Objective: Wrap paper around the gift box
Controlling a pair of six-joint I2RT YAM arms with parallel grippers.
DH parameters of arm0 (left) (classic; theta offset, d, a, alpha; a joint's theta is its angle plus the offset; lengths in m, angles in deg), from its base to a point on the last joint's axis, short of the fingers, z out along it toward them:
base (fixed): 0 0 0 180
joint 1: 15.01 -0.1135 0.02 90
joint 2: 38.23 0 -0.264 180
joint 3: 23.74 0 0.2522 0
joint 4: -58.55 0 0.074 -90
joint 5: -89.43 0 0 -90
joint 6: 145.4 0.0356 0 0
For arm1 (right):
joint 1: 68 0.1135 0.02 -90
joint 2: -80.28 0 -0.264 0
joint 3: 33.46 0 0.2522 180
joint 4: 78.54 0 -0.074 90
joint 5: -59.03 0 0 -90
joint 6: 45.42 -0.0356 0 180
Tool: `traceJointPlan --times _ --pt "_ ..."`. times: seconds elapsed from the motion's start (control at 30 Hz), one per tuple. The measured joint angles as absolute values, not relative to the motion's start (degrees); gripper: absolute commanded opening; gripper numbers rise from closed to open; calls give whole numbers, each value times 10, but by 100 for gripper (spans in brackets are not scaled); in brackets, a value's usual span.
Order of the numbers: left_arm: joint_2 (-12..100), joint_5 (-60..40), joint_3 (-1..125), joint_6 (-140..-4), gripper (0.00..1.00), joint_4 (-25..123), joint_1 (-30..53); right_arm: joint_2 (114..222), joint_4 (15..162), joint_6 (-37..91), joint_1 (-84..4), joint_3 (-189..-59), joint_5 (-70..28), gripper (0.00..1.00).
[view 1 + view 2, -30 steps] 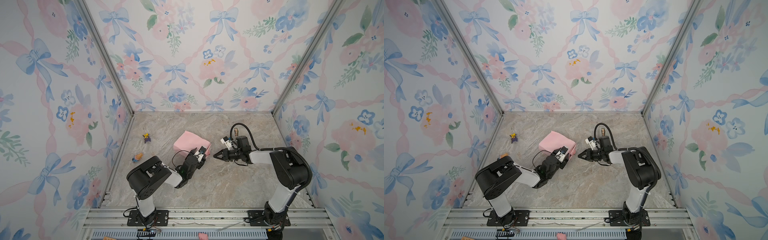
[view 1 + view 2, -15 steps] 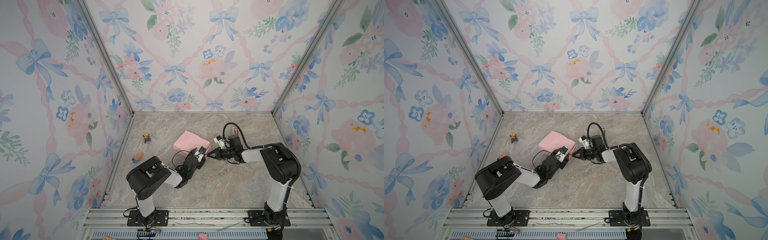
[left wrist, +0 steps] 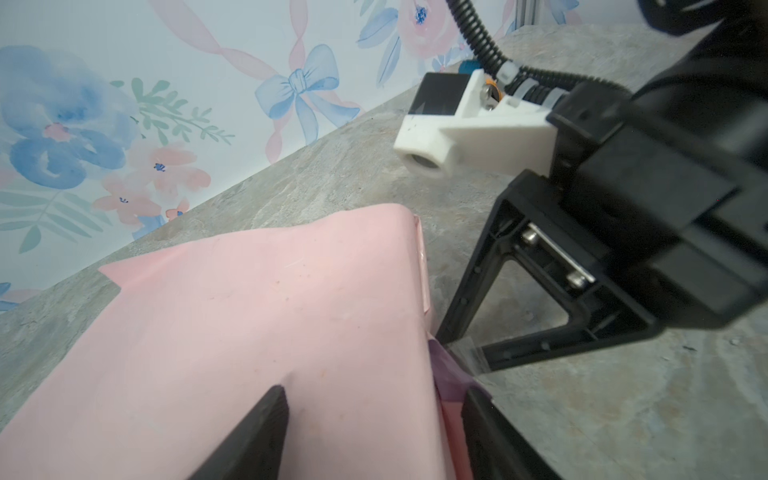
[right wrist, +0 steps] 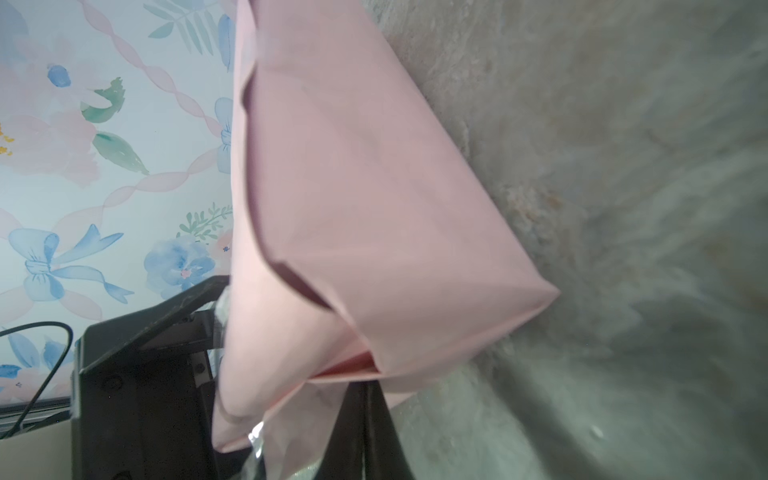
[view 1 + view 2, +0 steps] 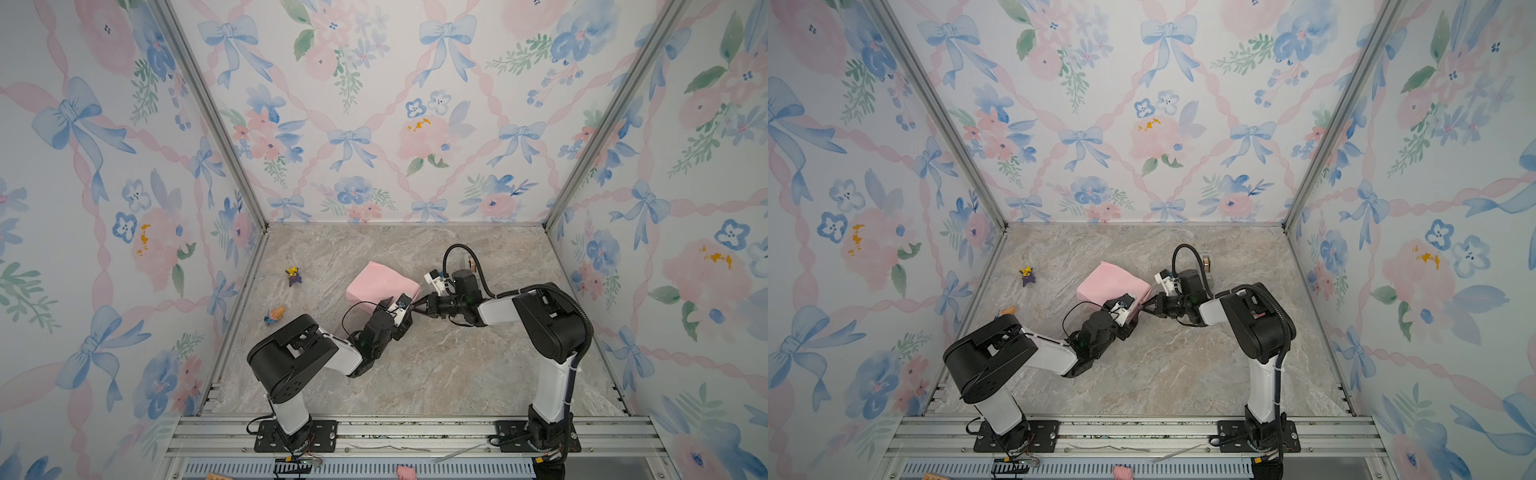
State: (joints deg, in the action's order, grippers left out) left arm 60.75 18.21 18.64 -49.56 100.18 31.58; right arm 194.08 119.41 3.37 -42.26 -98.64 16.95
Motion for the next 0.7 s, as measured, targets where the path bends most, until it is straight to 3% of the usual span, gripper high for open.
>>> traceJointPlan --times 0.33,0.7 --pt "595 136 174 -497 77 1004 303 1948 1216 19 -420 -986 169 6" --pt "616 181 193 -485 69 1004 303 1948 1250 0 -420 -986 169 6"
